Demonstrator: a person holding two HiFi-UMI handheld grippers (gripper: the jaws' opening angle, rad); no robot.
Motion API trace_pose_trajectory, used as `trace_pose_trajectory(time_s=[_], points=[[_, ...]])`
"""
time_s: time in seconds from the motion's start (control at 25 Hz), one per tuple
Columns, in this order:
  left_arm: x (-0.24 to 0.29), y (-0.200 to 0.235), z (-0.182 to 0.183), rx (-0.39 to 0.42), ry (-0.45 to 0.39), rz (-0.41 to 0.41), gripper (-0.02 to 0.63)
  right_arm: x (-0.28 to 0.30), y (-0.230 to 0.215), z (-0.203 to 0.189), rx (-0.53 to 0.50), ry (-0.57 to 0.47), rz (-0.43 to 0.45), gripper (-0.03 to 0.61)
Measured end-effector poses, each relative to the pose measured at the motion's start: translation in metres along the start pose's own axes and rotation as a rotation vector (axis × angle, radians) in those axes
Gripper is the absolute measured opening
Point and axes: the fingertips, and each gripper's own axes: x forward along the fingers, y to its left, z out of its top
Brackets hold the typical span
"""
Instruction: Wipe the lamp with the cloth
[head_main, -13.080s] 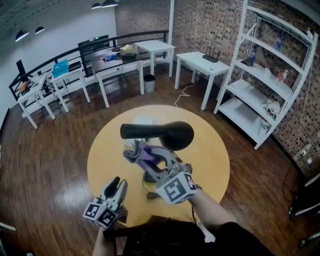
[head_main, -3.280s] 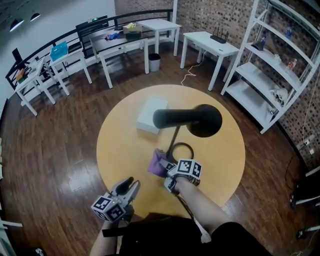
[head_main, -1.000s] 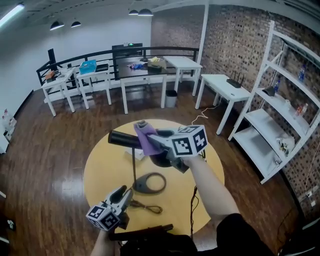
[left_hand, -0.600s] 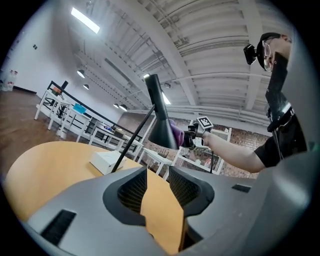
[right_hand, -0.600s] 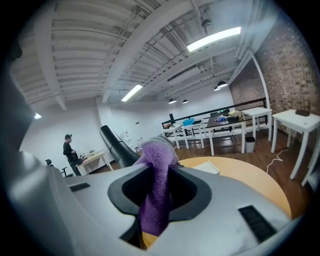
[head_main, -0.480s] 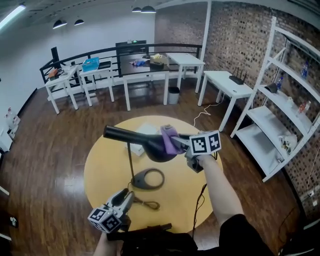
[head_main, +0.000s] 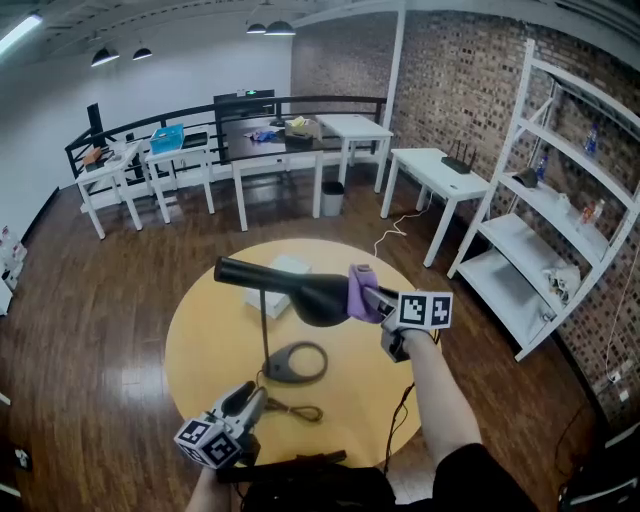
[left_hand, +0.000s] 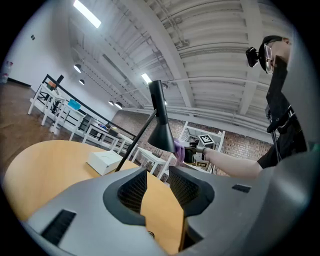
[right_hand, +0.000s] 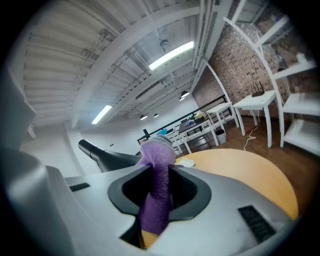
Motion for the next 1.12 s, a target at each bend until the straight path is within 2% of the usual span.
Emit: trace_pose_trajectory(time_s=[0.12, 0.28, 0.44, 0.6, 0.72, 0.88, 0.96, 1.12], points=[[-0.007, 0.007, 0.004, -0.016, -0.010, -0.005, 0.130, -0.007, 0.036, 0.024, -0.137, -0.018, 0.014, 0.092], [-0.011, 0.017, 0.005, -0.030, -0.031, -0.019, 0.130, -0.001, 0.116, 0.060, -0.311, -0.020, 0.161, 0.092], [-0.018, 0.032, 0.007, -0.036, -0.061, 0.005, 0.130, 0.030, 0.201, 0.077, -0.408, 0.010, 0.335, 0.092], [-0.027, 0.029, 0.002, -0.060, -0.085, 0.031, 0.130, 0.065, 0.253, 0.077, -0.557, 0.070, 0.423, 0.092], [-0.033, 0.029, 0.002, -0.024, -0.092, 0.080, 0.130, 0.089, 0.265, 0.063, -0.654, 0.135, 0.472, 0.092], [-0.030, 0.019, 0.005, 0.013, -0.143, 0.171, 0.129, 0.086, 0.256, 0.054, -0.624, 0.189, 0.625, 0.092], [-0.025, 0.009, 0.003, 0.020, -0.179, 0.224, 0.130, 0.083, 0.241, 0.049, -0.624, 0.226, 0.673, 0.092], [-0.013, -0.019, -0.025, 0.021, -0.208, 0.341, 0.130, 0.070, 0.187, 0.030, -0.649, 0.311, 0.703, 0.092]])
